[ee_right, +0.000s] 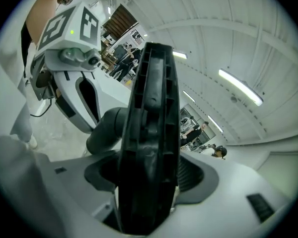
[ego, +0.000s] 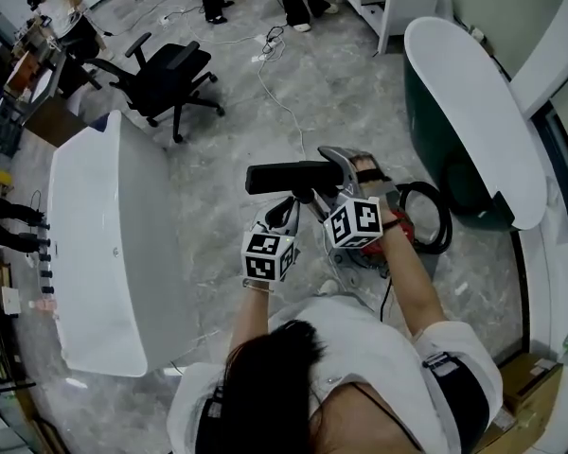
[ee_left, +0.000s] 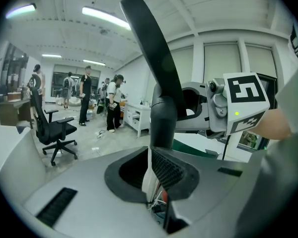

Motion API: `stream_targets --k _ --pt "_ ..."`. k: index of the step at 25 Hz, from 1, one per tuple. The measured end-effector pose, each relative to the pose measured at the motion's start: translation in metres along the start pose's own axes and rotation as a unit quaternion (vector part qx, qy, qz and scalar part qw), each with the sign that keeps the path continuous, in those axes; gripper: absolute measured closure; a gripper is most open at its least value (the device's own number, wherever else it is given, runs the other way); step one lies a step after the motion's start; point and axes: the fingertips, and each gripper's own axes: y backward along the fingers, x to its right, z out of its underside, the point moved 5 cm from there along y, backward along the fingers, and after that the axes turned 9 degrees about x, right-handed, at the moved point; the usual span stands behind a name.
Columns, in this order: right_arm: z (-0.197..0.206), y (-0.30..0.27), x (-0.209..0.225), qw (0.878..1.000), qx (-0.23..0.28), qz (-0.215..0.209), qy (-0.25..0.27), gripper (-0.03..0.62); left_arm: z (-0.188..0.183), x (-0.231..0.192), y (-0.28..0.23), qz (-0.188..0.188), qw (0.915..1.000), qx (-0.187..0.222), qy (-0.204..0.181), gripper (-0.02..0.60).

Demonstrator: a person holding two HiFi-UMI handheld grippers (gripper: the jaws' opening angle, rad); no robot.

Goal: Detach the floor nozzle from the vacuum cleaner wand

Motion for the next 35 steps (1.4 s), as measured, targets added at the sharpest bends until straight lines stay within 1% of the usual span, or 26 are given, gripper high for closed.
stream_targets --k 4,6,11,17,18,20,22,25,30,33,35 --pt "-0.002 -0.002 0.001 1.000 0.003 0.012 -0.018 0.303 -0.001 -0.002 0.001 0.002 1.0000 0.005 0.006 0.575" --pt "-0.003 -0.001 0.001 1.000 0.003 0.016 -0.026 0.375 -0.003 -0.005 0.002 0.000 0.9999 0.011 0.011 0.575" --pt "-0.004 -0.001 0.001 0.999 -0.006 0.030 -0.031 0.377 -0.004 -0.013 0.007 -0.008 0.9997 0.019 0.016 0.575" --pt "-0.005 0.001 0.000 0.998 -0.018 0.038 -0.040 0.378 0.008 -0.021 0.018 -0.004 0.9994 0.009 0.033 0.572" --pt "-0.004 0.001 0.001 0.998 -0.021 0.039 -0.042 0.378 0.010 -0.021 0.018 0.001 0.9994 0.007 0.035 0.563" --pt "-0.002 0.002 0.002 0.998 -0.026 0.041 -0.046 0.378 0.015 -0.018 0.016 0.014 0.9992 0.000 0.036 0.517" --pt "-0.002 0.003 0.003 0.997 -0.030 0.041 -0.049 0.378 0.019 -0.014 0.015 0.025 0.9991 -0.006 0.032 0.494" --pt "-0.002 0.006 -0.001 0.997 -0.036 0.039 -0.060 0.379 0.030 -0.009 0.012 0.032 0.9993 -0.008 0.019 0.486" --pt "0.002 0.011 0.003 0.996 -0.048 0.042 -0.065 0.379 0.042 0.003 -0.008 0.066 0.9978 -0.010 -0.001 0.453" --pt "0.005 0.017 0.003 0.995 -0.054 0.046 -0.069 0.379 0.049 0.012 -0.020 0.070 0.9972 -0.013 -0.022 0.425" --pt "0.006 0.019 0.003 0.995 -0.054 0.048 -0.072 0.379 0.051 0.017 -0.028 0.067 0.9973 -0.008 -0.028 0.417"
